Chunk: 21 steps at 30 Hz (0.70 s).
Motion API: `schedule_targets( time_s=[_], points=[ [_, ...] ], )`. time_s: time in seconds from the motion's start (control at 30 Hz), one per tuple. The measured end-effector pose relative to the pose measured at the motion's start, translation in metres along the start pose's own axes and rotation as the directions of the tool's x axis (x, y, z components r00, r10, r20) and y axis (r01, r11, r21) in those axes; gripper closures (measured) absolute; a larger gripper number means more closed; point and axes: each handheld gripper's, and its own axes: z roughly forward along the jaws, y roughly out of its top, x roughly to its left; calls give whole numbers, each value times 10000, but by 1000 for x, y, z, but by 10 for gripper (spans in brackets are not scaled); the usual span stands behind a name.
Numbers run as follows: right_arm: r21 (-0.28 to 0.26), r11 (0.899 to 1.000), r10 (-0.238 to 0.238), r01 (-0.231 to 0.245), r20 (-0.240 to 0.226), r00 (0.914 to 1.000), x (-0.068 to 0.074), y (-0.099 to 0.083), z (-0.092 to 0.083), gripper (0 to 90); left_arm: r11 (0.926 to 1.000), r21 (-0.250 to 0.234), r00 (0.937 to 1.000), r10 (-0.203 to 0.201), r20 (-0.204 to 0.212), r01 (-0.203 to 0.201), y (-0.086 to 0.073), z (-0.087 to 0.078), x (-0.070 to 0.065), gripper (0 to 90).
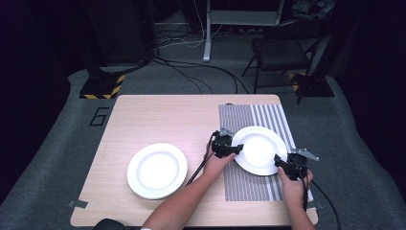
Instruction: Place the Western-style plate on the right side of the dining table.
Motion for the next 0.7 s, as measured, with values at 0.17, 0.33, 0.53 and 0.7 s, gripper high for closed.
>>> schedule_targets(
  time_s=[0.17,0.33,0.53,0.7],
  points=[
    [-121,9999,-57,58,66,10000,2,0,0,480,9998,203,9999,93,-95,-91,-3,2,2,495],
    [-99,9997,-201,202,129,9997,4,0,-1,468,9998,144,9995,170,-261,-166,-1,-1,2,495],
    [-402,9983,-410,424,352,9985,3,0,-9,441,9996,131,9991,241,-356,-236,-1,-5,2,477],
    [-610,9980,148,-145,38,9999,0,-2,-18,430,9999,19,9991,115,-402,-115,0,-9,6,466]
  ],
)
